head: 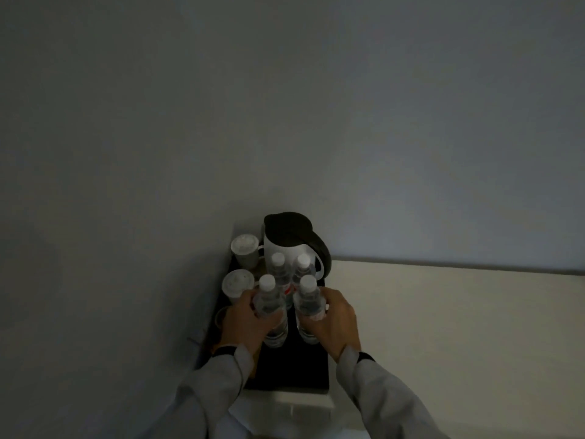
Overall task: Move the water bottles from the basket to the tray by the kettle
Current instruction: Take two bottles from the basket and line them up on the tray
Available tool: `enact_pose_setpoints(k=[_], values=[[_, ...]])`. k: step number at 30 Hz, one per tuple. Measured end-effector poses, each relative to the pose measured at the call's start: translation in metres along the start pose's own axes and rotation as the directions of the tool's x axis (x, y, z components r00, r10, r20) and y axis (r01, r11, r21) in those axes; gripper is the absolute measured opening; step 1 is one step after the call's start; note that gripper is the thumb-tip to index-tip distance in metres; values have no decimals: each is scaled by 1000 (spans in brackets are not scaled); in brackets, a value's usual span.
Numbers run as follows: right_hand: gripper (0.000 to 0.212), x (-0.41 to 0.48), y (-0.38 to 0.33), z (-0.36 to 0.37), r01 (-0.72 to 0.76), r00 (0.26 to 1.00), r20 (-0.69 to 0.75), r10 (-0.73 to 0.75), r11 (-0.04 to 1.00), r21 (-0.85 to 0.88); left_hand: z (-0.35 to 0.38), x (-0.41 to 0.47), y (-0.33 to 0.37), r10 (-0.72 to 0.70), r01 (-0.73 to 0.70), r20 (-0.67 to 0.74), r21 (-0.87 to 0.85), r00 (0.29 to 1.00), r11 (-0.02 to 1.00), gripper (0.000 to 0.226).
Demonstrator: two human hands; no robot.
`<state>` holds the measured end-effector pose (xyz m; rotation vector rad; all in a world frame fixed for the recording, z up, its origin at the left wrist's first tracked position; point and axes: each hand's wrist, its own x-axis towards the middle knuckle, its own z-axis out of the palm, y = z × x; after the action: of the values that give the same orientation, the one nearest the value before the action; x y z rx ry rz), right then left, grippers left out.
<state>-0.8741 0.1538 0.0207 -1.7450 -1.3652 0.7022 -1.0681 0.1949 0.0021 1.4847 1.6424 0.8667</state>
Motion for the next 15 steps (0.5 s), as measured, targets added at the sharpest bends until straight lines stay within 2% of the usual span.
enact_pose_setpoints(k=[4,9,15], values=[[45,10,6,15,-14,1000,-13,13,1000,-10,9,17,-9,-26,25,35,12,999,1000,61],[48,18,12,26,-42,999,-2,42,999,-27,19,21,0,38,-36,28,-62,999,997,54],[44,22,18,32,-53,999,-17,52,998,-29,20,23,3,61,-59,29,-66,998,996,52]])
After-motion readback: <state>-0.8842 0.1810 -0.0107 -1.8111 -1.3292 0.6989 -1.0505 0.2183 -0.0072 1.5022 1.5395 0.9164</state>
